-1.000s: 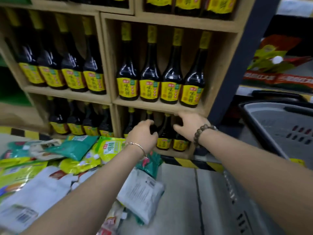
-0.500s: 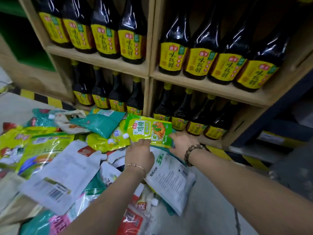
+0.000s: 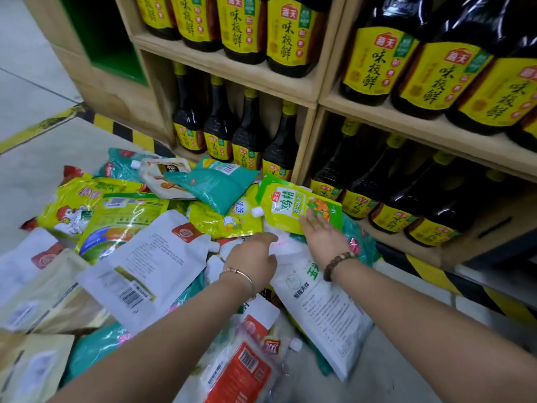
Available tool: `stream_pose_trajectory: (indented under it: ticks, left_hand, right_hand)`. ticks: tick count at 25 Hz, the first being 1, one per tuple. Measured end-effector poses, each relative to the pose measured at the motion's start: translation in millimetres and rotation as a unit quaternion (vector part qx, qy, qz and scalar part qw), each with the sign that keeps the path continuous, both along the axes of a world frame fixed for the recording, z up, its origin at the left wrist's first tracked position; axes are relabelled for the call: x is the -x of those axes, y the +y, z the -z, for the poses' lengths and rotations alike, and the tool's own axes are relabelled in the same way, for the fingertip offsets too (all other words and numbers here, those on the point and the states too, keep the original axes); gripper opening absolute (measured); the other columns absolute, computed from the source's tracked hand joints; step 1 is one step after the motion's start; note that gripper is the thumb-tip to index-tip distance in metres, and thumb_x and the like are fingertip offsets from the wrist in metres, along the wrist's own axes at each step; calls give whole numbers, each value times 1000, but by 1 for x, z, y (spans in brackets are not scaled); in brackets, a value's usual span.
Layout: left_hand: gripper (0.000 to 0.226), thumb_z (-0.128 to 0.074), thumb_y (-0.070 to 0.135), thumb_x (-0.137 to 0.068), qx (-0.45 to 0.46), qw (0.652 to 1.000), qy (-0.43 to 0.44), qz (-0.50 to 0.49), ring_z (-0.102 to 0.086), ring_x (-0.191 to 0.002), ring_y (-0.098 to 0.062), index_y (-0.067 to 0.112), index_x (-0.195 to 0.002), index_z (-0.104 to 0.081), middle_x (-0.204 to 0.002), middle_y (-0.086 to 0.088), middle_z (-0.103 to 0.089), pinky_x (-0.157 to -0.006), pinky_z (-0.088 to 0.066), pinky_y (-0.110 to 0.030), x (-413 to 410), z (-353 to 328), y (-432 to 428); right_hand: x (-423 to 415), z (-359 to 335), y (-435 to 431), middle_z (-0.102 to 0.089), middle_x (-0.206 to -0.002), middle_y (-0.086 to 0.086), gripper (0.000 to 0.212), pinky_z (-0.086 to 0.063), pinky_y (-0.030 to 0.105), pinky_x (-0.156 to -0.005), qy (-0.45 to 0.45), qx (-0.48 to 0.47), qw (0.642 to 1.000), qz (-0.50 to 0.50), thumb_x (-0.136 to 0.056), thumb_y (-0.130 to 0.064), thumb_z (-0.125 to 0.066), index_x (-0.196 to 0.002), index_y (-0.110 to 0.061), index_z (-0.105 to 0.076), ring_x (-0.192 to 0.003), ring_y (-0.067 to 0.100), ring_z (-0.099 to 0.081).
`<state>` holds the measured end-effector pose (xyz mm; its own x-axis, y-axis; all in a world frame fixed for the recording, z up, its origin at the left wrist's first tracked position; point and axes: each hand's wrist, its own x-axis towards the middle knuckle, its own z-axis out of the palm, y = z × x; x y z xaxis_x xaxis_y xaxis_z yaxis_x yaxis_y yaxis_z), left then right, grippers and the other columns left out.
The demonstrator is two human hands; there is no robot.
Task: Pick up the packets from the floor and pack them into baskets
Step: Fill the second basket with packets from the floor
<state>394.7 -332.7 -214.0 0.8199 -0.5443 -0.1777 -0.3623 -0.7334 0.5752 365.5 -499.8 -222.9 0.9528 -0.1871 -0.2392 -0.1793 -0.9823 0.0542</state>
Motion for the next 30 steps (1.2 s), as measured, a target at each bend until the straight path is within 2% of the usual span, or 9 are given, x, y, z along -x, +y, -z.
stream_pose_trajectory:
  ticks: [5, 9, 12, 14, 16, 20, 23, 27, 30]
  left_hand:
    - [39, -55, 8, -90, 190, 951, 177, -168, -55, -106, -20, 7, -128, -52, -126, -12, -59, -85, -38, -20, -10, -7, -7]
    - [67, -66, 21, -86, 295, 890, 276, -211, -49, -113, -19, 13, -143, -31, -130, -7, -47, -91, -40, -31, -10, -15, -12]
    - [94, -76, 41, -73, 322, 857, 335, -222, -48, -124, -23, 22, -148, -22, -139, -2, -41, -103, -40, -43, -17, -18, -8]
    - [72, -75, 35, -74, 380, 808, 395, -215, -62, -107, -20, 16, -135, -43, -128, -5, -57, -94, -50, -43, -18, -19, -8]
    - [26, -64, 11, -84, 435, 768, 420, -214, -70, -83, -20, 13, -110, -59, -101, -6, -70, -75, -58, -39, -12, -24, -10]
    - [26, -67, -4, -78, 412, 799, 363, -246, -67, -87, -30, 12, -98, -64, -106, -16, -68, -82, -53, -48, -11, -25, -4]
    - [26, -68, -7, -76, 393, 813, 344, -258, -68, -77, -23, 9, -97, -64, -100, -14, -69, -72, -55, -38, -15, -26, 3]
    - [76, -86, 17, -51, 356, 829, 348, -255, -64, -100, -33, 5, -121, -58, -113, -12, -67, -93, -48, -52, -17, -11, 16]
    - [38, -76, 4, -67, 348, 820, 368, -268, -66, -93, -33, 7, -104, -66, -103, -15, -70, -88, -50, -49, -12, 2, 16]
  right_hand:
    - [4, -22, -10, -63, -118, 13, 44, -49, 37, -70, -175, -101, 977, 67, -94, -3, -40, -133, -21, -49, -98, 31, -63]
    - [14, -38, -18, -66, -79, 7, 24, -45, 27, -62, -393, -340, 843, 141, -95, -7, -49, -113, -7, -65, -69, 16, -58]
    - [18, -47, -18, -65, -81, -11, 21, -49, 19, -71, -345, -537, 748, 179, -95, -1, -46, -98, -10, -65, -71, -3, -60]
    - [21, -47, -11, -66, -78, -15, 28, -51, 19, -71, -290, -598, 720, 198, -95, 0, -45, -86, -19, -63, -69, -3, -61]
    - [27, -39, -4, -66, -79, -9, 30, -51, 19, -69, -246, -613, 721, 210, -95, 1, -45, -82, -22, -61, -67, -2, -62]
    - [31, -23, -8, -63, -77, 5, 19, -49, 27, -62, -151, -571, 778, 215, -92, -7, -54, -77, -16, -61, -68, 16, -58]
    - [18, -19, -29, -65, -97, 8, 7, -50, 24, -63, -184, -551, 758, 298, -90, -11, -59, -96, -13, -63, -82, 17, -58]
    - [-1, -5, -76, -49, -136, 10, 54, -41, 28, -95, -160, -392, 850, 313, -85, -7, -64, -135, -8, -44, -122, 22, -49]
    - [-8, 14, -103, -42, -144, 8, 78, -42, 37, -102, -44, -348, 880, 321, -77, -20, -76, -143, -14, -34, -126, 26, -46]
